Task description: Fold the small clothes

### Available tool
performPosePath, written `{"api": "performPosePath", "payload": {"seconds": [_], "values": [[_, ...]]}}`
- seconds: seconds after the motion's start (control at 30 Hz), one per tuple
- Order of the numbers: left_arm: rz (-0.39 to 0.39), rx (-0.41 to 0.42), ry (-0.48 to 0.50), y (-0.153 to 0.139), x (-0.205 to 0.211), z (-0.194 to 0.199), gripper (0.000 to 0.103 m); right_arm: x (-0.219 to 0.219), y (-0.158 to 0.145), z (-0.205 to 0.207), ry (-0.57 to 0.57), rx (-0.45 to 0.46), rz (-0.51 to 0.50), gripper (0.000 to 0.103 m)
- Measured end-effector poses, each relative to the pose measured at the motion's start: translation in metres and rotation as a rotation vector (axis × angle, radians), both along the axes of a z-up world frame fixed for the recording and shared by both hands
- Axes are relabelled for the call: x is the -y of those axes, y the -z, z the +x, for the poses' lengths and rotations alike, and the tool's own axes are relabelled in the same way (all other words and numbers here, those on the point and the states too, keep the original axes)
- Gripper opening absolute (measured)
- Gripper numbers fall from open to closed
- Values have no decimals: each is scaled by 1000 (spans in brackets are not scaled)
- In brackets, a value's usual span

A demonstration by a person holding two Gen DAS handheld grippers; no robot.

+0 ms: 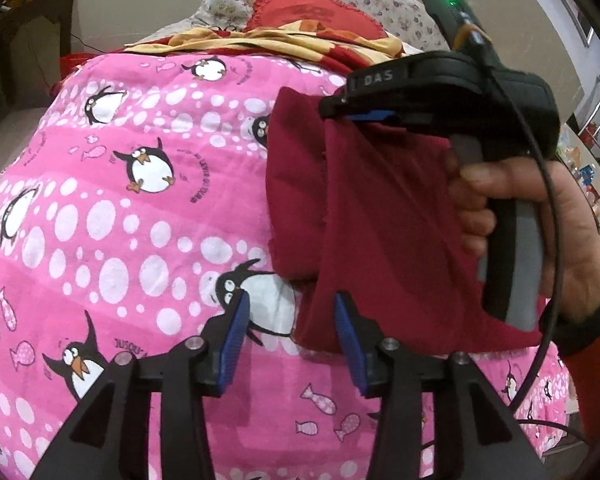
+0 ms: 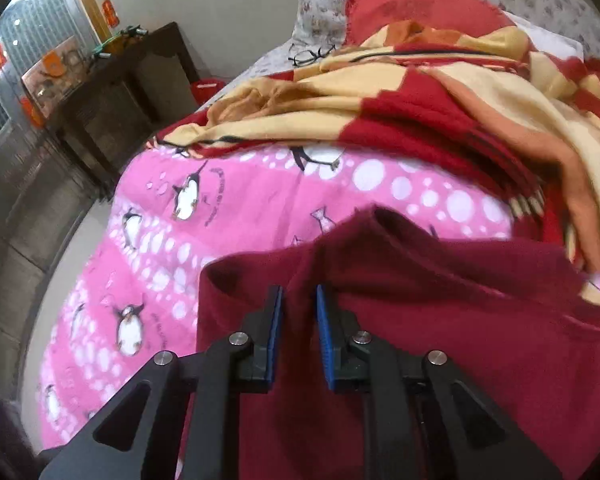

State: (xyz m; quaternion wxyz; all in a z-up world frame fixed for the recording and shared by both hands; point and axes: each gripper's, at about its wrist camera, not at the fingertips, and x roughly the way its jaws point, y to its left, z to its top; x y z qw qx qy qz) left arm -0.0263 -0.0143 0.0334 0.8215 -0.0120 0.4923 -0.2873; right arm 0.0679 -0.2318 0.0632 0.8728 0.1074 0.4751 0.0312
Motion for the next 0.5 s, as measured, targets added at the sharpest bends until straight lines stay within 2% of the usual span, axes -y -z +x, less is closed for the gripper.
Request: {"api": "performPosePath", "payload": {"seconds": [0.07,0.3,0.5], "values": [[1,-3,-2,0,1,2,51,-4,-7,-3,-24,-2,-27,44],[11,9,1,0,1,1,53,14,-24,-49,-40,25,56,47],[24,16,0,-3,2,0,54,29,-16,-84,-19,19,111,48]]}}
